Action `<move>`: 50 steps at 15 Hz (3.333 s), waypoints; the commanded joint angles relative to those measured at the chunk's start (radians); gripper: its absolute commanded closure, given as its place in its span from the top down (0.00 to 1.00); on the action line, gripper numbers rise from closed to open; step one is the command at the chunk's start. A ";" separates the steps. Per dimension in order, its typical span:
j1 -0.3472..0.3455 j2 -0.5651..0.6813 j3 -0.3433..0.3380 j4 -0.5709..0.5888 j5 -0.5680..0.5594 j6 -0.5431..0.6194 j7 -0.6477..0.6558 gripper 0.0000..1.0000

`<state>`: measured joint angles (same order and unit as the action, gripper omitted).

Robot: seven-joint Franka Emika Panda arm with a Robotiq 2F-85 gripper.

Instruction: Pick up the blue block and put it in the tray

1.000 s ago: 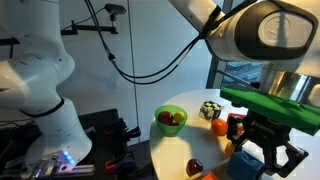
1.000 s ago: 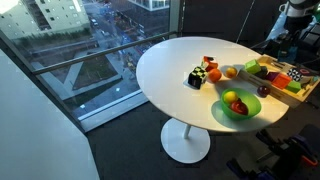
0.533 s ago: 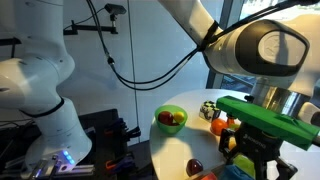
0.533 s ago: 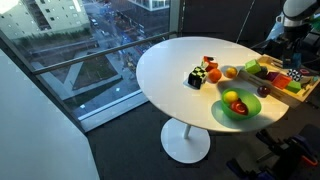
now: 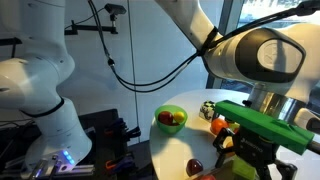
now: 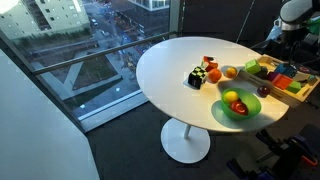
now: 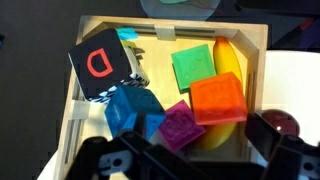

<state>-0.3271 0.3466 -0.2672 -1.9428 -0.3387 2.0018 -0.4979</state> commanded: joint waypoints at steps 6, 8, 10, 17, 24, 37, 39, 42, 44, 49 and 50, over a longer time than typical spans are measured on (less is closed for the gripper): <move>-0.015 -0.025 0.047 -0.003 0.095 0.017 -0.026 1.00; -0.015 -0.033 0.058 -0.007 0.128 0.033 -0.036 1.00; -0.014 -0.041 0.069 -0.012 0.161 0.052 -0.046 1.00; 0.010 -0.063 0.112 -0.038 0.228 0.144 -0.034 1.00; 0.083 -0.102 0.128 -0.081 0.203 0.140 0.082 1.00; 0.181 -0.186 0.140 -0.145 0.204 0.027 0.279 1.00; 0.181 -0.195 0.142 -0.151 0.209 0.022 0.273 1.00; 0.179 -0.207 0.144 -0.158 0.215 0.020 0.267 1.00; 0.179 -0.222 0.145 -0.167 0.222 0.015 0.259 1.00; 0.178 -0.276 0.153 -0.198 0.259 0.027 0.217 1.00; 0.178 -0.294 0.156 -0.212 0.276 0.038 0.197 1.00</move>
<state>-0.1478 0.1236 -0.1180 -2.1078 -0.1070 2.0327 -0.2493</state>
